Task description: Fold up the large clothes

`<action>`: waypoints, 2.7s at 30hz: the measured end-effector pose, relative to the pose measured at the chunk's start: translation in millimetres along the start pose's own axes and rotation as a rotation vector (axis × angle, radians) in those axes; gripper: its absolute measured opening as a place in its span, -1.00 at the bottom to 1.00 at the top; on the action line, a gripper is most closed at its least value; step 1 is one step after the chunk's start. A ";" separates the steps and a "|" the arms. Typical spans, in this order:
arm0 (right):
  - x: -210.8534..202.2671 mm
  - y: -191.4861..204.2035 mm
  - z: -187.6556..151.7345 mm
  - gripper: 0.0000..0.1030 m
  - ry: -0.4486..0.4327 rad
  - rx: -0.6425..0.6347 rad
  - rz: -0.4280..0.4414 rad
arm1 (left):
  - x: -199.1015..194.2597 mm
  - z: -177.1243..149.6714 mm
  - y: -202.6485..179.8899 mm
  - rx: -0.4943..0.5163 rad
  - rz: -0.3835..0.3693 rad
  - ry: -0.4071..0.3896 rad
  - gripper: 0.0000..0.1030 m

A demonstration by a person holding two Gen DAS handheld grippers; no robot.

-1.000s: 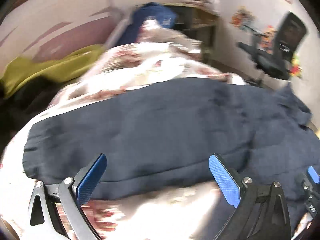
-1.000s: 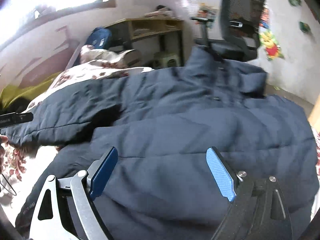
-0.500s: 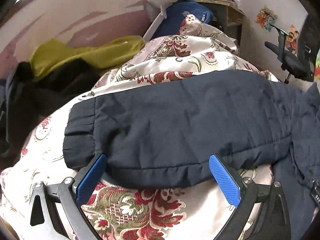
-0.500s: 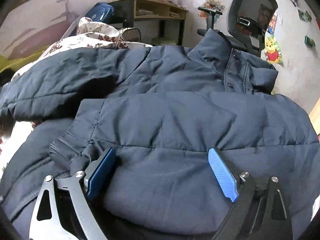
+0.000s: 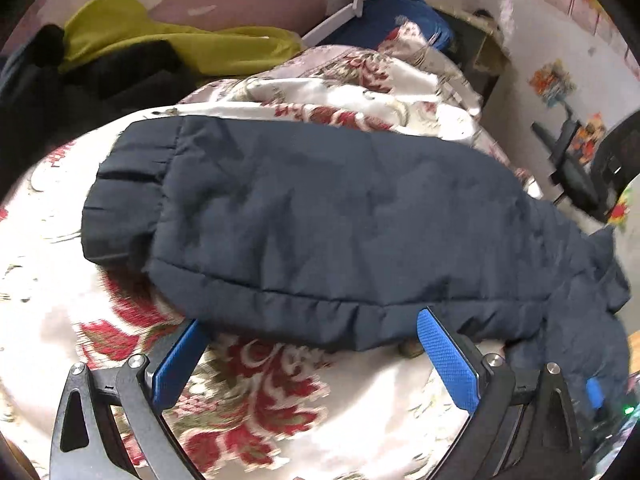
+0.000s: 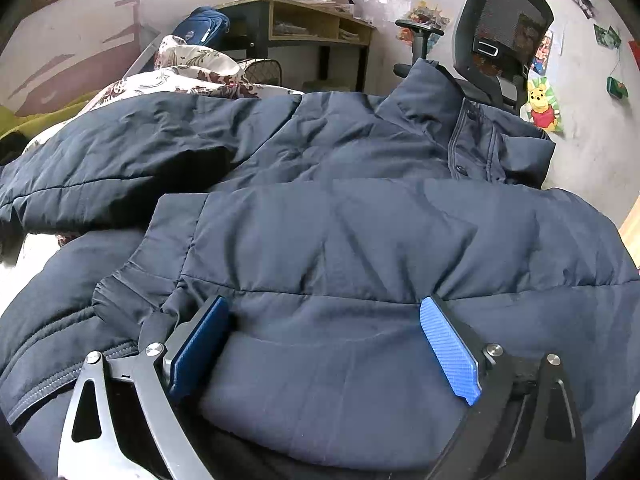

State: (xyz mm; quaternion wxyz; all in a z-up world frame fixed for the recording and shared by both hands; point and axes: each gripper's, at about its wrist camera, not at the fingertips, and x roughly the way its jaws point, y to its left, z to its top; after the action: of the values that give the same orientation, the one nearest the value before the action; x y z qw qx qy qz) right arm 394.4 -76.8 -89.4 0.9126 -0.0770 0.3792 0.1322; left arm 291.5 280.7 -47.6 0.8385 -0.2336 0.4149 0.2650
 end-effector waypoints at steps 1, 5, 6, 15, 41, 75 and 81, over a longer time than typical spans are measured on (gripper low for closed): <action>1.3 1.1 0.9 0.84 -0.002 0.000 -0.003 | 0.2 0.6 -0.2 -0.011 -0.010 -0.005 0.98; 2.7 2.2 1.2 0.85 -0.009 -0.001 -0.010 | 3.4 6.2 8.1 -0.107 -0.071 -0.017 0.97; 3.4 3.4 1.7 0.85 -0.011 -0.001 -0.013 | 4.4 7.7 14.8 -0.157 -0.092 -0.025 0.96; 8.1 5.1 2.2 0.85 -0.030 0.004 -0.020 | 11.2 5.7 46.2 -0.335 -0.078 -0.039 -0.45; -134.6 -177.2 -47.0 0.85 -0.189 0.453 -0.085 | -180.5 -28.4 -254.9 0.666 -0.617 -0.450 -0.88; -18.9 -224.6 -101.2 -0.62 -0.003 0.842 0.301 | -66.5 -138.9 -319.5 0.895 -0.591 -0.087 0.57; -61.9 -227.0 -76.1 -0.93 -0.139 0.746 0.209 | -32.5 -67.4 -272.5 0.626 -0.487 -0.074 0.58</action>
State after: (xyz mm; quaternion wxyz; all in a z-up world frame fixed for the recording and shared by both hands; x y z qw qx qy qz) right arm 369.4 -322.8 -89.6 0.8829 0.3084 0.3444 0.0824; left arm 410.1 26.8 -11.1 0.9218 -0.0486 0.3777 -0.0728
